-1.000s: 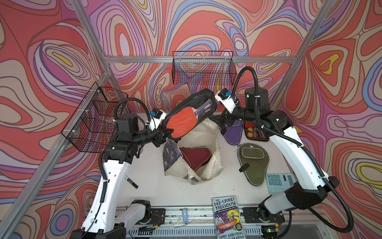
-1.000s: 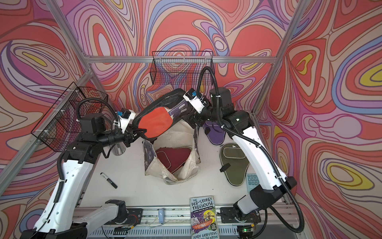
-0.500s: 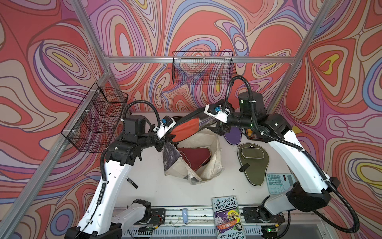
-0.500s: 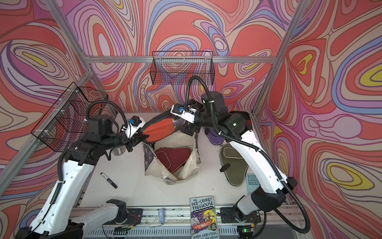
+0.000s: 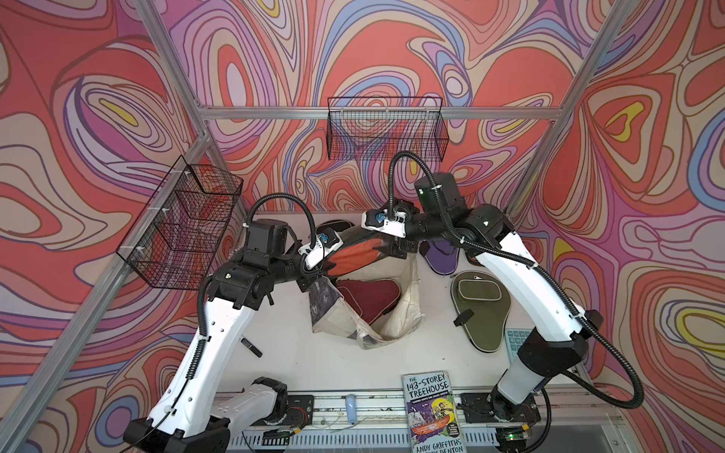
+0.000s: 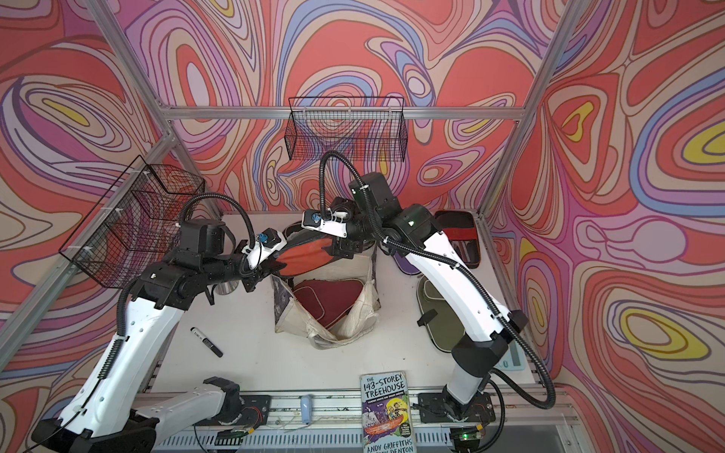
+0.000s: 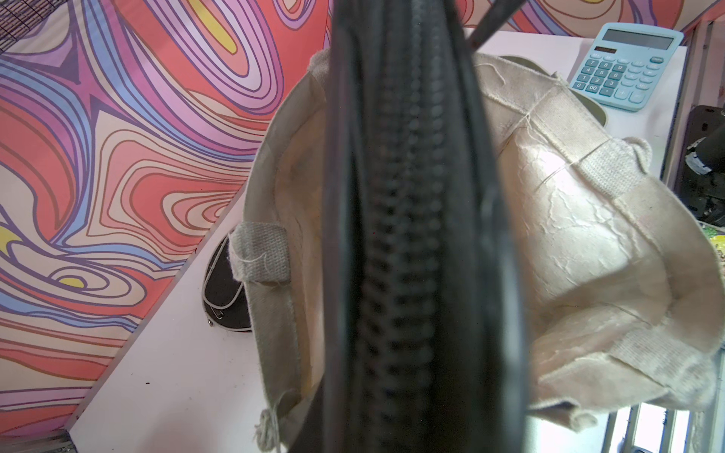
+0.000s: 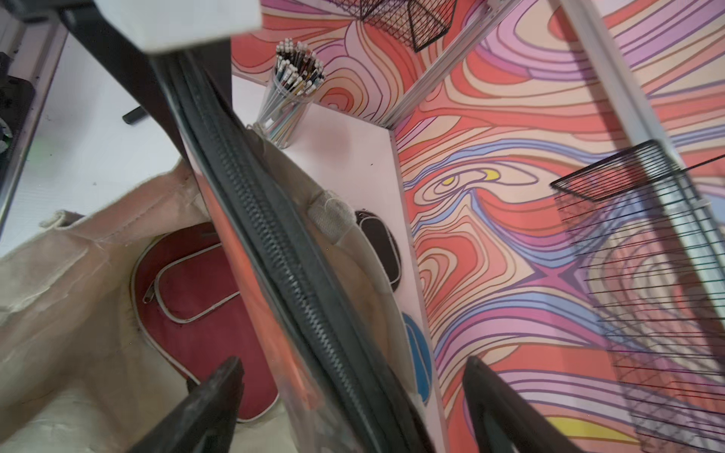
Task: Remove the ping pong set from the canvas bag
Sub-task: Pick up the ping pong set from the canvas bag.
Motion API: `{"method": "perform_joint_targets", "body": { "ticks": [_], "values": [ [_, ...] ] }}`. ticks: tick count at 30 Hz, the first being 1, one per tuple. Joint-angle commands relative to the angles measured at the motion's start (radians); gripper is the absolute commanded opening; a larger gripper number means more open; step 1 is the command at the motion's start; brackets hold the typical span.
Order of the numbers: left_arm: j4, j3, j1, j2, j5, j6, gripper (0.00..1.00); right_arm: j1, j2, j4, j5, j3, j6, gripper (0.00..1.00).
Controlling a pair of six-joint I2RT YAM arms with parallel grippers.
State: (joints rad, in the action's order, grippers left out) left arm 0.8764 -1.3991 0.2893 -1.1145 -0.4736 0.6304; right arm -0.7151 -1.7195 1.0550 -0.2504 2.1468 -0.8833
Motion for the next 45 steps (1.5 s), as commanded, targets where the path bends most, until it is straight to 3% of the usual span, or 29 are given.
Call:
{"method": "perform_joint_targets", "body": {
  "ticks": [1, 9, 12, 13, 20, 21, 24, 25, 27, 37, 41, 45],
  "values": [
    [-0.010, -0.040, 0.008, 0.006, -0.008, 0.050, 0.00, -0.006, -0.024, 0.063, -0.042, -0.008, -0.003, 0.78],
    [-0.036, -0.038, 0.012, 0.015, -0.029, 0.062, 0.00, -0.007, -0.029, 0.074, -0.084, -0.026, 0.017, 0.41],
    [-0.054, -0.035, 0.012, 0.018, -0.038, 0.058, 0.00, -0.007, -0.017, 0.076, -0.092, -0.045, 0.017, 0.04],
    [-0.063, -0.032, 0.012, 0.019, -0.037, 0.057, 0.00, -0.007, -0.007, 0.069, -0.092, -0.057, 0.018, 0.00],
    [-0.131, -0.017, 0.013, 0.022, 0.046, 0.002, 0.00, -0.007, 0.063, -0.018, -0.093, -0.125, 0.035, 0.00],
    [-0.152, -0.012, 0.013, 0.028, 0.071, -0.019, 0.10, -0.007, 0.079, -0.051, -0.087, -0.137, 0.048, 0.00],
    [-0.200, 0.009, 0.012, 0.056, 0.136, -0.078, 0.69, -0.001, 0.119, -0.157, -0.054, -0.163, 0.106, 0.00],
    [-0.218, 0.018, 0.012, 0.071, 0.155, -0.100, 0.81, 0.007, 0.126, -0.178, -0.055, -0.159, 0.127, 0.00],
    [-0.246, 0.044, 0.013, 0.101, 0.183, -0.120, 0.91, 0.029, 0.129, -0.196, -0.074, -0.136, 0.167, 0.00],
    [-0.223, 0.122, -0.016, 0.217, 0.228, -0.224, 1.00, 0.164, 0.151, -0.294, -0.274, -0.069, 0.376, 0.00],
    [-0.267, 0.159, -0.079, 0.231, 0.105, -0.334, 1.00, 0.217, 0.183, -0.414, -0.380, -0.092, 0.488, 0.00],
    [-0.432, 0.230, -0.105, 0.219, -0.083, -0.489, 1.00, 0.244, 0.197, -0.573, -0.465, -0.137, 0.649, 0.00]
  ]
}}
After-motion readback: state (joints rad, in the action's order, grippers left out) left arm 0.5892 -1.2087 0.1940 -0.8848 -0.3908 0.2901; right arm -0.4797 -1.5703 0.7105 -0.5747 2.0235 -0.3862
